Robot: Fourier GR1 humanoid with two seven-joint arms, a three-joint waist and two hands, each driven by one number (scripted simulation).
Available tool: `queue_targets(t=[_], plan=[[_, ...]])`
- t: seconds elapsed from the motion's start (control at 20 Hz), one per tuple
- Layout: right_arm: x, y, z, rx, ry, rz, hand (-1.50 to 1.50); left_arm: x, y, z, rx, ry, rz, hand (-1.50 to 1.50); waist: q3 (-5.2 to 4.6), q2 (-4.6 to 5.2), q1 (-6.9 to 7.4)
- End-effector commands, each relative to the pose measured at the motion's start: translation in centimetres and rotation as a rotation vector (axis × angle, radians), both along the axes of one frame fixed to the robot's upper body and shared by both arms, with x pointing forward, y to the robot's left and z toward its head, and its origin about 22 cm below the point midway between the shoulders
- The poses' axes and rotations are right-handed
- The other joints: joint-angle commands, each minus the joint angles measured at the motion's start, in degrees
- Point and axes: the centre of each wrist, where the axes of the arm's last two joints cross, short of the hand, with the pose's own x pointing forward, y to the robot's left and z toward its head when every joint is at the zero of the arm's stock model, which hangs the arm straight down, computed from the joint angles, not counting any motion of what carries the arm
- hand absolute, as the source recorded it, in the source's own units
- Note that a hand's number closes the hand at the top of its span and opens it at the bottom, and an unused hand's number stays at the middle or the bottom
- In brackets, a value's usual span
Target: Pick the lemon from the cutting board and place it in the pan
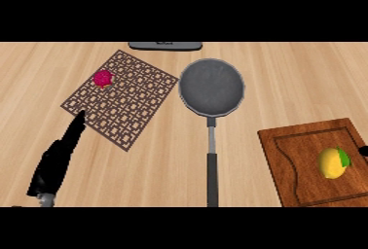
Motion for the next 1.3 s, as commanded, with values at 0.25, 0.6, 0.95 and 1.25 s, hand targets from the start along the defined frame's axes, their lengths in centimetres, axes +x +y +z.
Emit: queue_targets(t=[0.25,0.6,0.95,1.25], plan=[[2.4,1.6,-1.4,0.085,0.314,0.011,-1.5,-0.8,0.7,-0.5,-0.001,0.015,-0.005,0.0,-0.02,-0.12,-0.03],[5.5,2.3,-1.8,0.118,0.333,0.041,-1.5,-0.6,0.9,0.5,0.016,-0.002,0.0,0.0,0.04,-0.12,0.04],[5.3,1.9,-4.3,0.129,0.464,0.039,-1.5,-0.1,-0.3,0.4,0.001,-0.006,0.009,0.0,0.01,-0.3,-0.91],[6.0,2.9,-5.4,0.143,0.488,0.033,-1.5,0.2,-0.4,-0.8,-0.001,0.005,0.021,0.0,-0.01,-0.21,-1.15]])
